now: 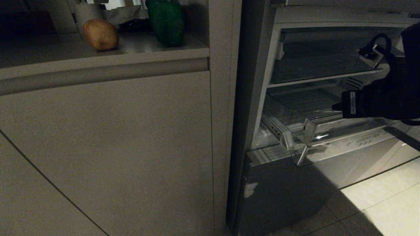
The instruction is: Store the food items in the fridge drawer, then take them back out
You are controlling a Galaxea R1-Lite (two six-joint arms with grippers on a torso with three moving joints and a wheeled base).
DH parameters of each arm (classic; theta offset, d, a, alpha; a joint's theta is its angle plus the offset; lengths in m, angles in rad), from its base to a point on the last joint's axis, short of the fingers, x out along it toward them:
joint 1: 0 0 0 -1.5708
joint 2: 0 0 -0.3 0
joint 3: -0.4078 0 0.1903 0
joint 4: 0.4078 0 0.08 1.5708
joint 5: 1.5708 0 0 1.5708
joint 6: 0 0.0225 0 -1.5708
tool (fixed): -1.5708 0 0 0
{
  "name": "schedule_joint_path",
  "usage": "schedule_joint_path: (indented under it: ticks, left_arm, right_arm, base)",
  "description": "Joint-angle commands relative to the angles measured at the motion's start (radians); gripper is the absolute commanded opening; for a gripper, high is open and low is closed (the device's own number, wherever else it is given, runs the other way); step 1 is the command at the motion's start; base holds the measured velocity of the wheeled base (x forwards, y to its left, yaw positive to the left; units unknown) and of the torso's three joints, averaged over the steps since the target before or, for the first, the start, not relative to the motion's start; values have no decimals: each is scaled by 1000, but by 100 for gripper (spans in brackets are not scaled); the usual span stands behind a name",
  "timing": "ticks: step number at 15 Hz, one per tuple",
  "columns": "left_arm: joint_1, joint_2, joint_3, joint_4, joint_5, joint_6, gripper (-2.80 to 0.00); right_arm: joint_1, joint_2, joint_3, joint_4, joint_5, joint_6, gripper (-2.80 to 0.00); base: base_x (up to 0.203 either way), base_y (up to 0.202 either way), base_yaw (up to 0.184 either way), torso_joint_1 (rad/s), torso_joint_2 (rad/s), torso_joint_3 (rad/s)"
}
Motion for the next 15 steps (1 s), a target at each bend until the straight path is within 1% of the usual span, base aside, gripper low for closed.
schedule_joint_path:
  ticks: [1,6,9,15]
  left_arm:
    - [0,2,0,0,1,-1,-280]
    - [0,2,0,0,1,-1,-280]
    - [0,2,0,0,1,-1,-280]
    - [0,2,0,0,1,-1,-280]
  right_arm:
    - [0,50,-17,2,0,-2,-280]
    - [0,12,10,19,-2,-3,-280]
    - [0,-29,14,86,-2,-4,-280]
    - [0,-125,49,174,-2,-6,-280]
  base:
    - [0,0,0,0,0,0]
    - [0,0,0,0,0,0]
    - [0,0,0,0,0,0]
    - [0,0,0,0,0,0]
